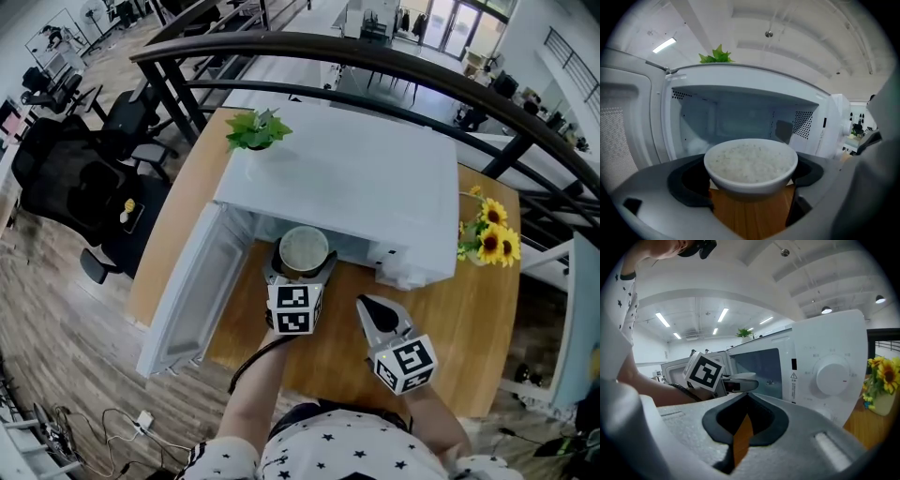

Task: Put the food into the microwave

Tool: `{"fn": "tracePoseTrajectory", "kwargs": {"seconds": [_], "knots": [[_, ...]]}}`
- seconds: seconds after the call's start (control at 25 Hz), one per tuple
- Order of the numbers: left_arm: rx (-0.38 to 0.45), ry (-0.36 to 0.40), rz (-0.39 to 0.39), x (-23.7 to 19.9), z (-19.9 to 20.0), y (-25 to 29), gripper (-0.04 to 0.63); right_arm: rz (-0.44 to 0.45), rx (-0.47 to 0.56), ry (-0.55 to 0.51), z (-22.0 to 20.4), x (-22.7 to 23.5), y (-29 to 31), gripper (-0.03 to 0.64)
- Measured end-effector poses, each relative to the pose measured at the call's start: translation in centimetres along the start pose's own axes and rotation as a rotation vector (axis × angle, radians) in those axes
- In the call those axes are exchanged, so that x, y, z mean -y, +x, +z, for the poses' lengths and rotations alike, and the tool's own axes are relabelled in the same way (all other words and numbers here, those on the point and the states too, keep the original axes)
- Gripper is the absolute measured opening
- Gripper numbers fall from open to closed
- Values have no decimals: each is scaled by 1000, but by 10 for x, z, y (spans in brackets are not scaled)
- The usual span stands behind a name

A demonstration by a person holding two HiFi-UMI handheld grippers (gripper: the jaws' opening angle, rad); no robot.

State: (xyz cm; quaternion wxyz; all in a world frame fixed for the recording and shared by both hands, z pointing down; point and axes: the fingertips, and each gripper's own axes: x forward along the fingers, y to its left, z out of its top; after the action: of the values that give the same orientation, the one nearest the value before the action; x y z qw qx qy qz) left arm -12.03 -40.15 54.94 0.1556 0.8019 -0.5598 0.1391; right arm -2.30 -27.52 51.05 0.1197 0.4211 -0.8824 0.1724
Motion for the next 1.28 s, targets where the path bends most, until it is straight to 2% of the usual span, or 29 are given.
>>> {"fn": "tracePoseTrajectory", "kwargs": {"seconds": [0.72, 1.28], "knots": [[-79, 77, 6, -2, -14, 65, 491, -30, -29, 29, -11, 17, 4, 5], [-111, 133, 36, -6, -13, 86, 491, -52, -30, 47, -15, 20, 3, 5]]}}
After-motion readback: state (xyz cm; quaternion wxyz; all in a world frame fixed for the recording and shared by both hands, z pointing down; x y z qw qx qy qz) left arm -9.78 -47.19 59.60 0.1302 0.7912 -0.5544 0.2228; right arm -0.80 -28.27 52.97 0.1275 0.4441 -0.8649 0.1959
